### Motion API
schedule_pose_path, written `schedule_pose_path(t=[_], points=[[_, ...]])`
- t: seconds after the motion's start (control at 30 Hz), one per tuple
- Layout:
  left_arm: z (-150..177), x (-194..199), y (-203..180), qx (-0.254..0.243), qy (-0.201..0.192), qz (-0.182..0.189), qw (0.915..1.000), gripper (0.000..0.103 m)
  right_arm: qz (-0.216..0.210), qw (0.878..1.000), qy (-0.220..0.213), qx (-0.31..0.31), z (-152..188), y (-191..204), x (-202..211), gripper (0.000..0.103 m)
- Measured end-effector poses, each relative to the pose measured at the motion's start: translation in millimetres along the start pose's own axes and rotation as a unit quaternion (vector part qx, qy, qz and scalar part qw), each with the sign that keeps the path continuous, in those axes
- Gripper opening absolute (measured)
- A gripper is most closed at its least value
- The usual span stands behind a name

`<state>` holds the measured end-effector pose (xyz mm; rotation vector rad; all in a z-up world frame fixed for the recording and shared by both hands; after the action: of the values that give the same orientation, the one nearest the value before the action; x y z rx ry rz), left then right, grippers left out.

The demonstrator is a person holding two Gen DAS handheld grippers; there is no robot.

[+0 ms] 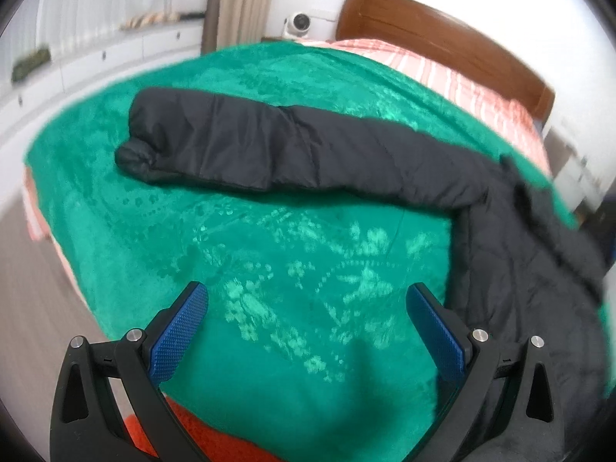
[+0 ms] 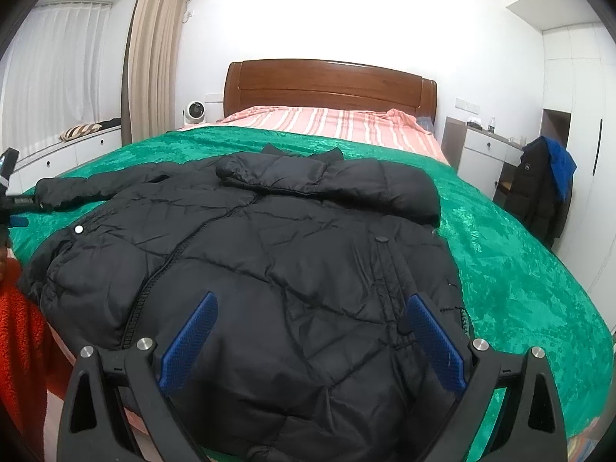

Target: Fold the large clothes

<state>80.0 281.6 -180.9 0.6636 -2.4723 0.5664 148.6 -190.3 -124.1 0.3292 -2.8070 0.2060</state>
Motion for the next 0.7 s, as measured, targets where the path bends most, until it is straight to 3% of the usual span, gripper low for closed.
schedule_pose_path(t=[0.17, 0.3, 0.4, 0.43, 0.5, 0.53, 0.6, 0.7], points=[[-42, -22, 46, 0.117, 0.007, 0.025, 0.9927, 0.102, -0.004, 1.0, 0.003, 0.016, 2, 8, -2, 0.098], [-56, -74, 90, 0.211, 0.053, 0.003, 0.9761, 0.102, -0.009, 1.0, 0.008, 0.024, 4, 14, -6, 0.098], [-63, -93, 107, 0.265, 0.039, -0.012, 0.9633, 0.102, -0.01, 0.999, 0.012, 0.032, 6, 19, -8, 0.098], [-70, -97, 112, 0.278, 0.019, -0.021, 0.9602, 0.095, -0.011, 0.999, 0.014, 0.034, 7, 20, -8, 0.098], [-80, -98, 120, 0.275, -0.008, -0.06, 0.9594, 0.033, -0.011, 0.999, 0.018, 0.037, 9, 21, -9, 0.098], [-84, -101, 123, 0.265, -0.004, -0.086, 0.9603, 0.009, -0.012, 0.999, 0.021, 0.038, 10, 22, -9, 0.098], [-104, -97, 111, 0.244, -0.012, -0.1, 0.9645, 0.006, -0.014, 0.999, 0.021, 0.038, 10, 23, -9, 0.098], [-161, -78, 53, 0.126, -0.058, -0.091, 0.9861, 0.005, -0.021, 0.999, 0.015, 0.026, 7, 21, -8, 0.098]])
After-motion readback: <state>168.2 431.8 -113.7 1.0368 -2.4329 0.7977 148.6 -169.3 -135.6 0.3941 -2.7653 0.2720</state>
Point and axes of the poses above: each gripper's, at about its wrist camera, not at the fingertips, and x roughly against the way its jaws point, y to its left, z to its underside, the point moved 7 cm from there along -x, roughly the way its jaws point, and after that the axes turned 12 degrees about -y, right-handed, at the moved point
